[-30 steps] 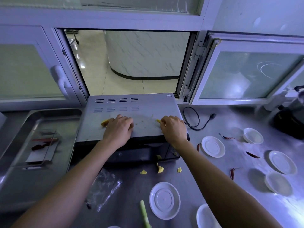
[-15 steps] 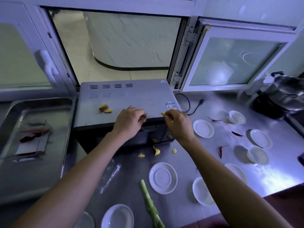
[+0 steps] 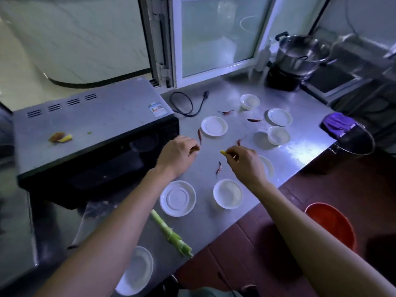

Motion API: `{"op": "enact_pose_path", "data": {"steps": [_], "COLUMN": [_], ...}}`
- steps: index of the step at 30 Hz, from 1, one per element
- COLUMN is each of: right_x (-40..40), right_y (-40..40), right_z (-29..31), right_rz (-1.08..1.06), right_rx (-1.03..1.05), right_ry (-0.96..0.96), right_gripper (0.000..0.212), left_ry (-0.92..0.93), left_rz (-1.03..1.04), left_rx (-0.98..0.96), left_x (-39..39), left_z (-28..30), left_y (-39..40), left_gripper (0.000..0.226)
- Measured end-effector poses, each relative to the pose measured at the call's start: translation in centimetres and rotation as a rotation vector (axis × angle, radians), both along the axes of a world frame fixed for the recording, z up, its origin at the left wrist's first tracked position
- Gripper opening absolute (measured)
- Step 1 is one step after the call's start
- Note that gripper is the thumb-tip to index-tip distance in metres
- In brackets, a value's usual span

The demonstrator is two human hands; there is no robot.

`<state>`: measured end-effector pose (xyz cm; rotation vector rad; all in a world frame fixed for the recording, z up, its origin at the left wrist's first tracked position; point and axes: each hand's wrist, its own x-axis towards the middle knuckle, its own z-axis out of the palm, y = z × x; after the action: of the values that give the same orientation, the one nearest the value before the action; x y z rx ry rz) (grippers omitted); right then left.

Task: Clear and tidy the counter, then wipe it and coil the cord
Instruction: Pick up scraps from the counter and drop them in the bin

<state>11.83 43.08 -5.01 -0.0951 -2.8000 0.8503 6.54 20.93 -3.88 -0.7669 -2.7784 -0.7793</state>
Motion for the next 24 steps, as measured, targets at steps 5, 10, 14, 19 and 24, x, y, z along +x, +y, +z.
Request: {"op": "enact_pose_path", "data": {"steps": [5,10,14,19,24], "right_x": [5.6,12.4,17.9,24.4,30.1], "right_y": [9.7,21.2,29.6,36.7,42.0], "right_z": [-2.0,-3.1,-4.2,-5.9,-7.3], "right_rz": [-0.114,-0.269,-0.384,-0.533,-0.700], "right_rx": [-0.038,-0.024,-0.025,-0.096,-0.110], "right_ry": [-0.047,-0.078,-0.096,-0.117,-0.154], "right_gripper": [0.017,0.011,0.015,0.012,0.010], "left_ry": [-0.102,-0.181,-0.214,-0.256,-0.228], "left_rz": [-0.108,-0.236,-0.324,-0.508,-0.679], "left_rx": [-0.060,-0.126,-0.183,-0.253,-0.291], "left_x": [2.3,5.7,8.3,12.0,14.8], "left_z": [-1.8,-3.2,-4.0,-4.7,-5.6], "left_y": [10.4,21.6,30.1,40.4,49.1], "left_gripper": [0.009,0.010,0.010,0.014,0.015]}}
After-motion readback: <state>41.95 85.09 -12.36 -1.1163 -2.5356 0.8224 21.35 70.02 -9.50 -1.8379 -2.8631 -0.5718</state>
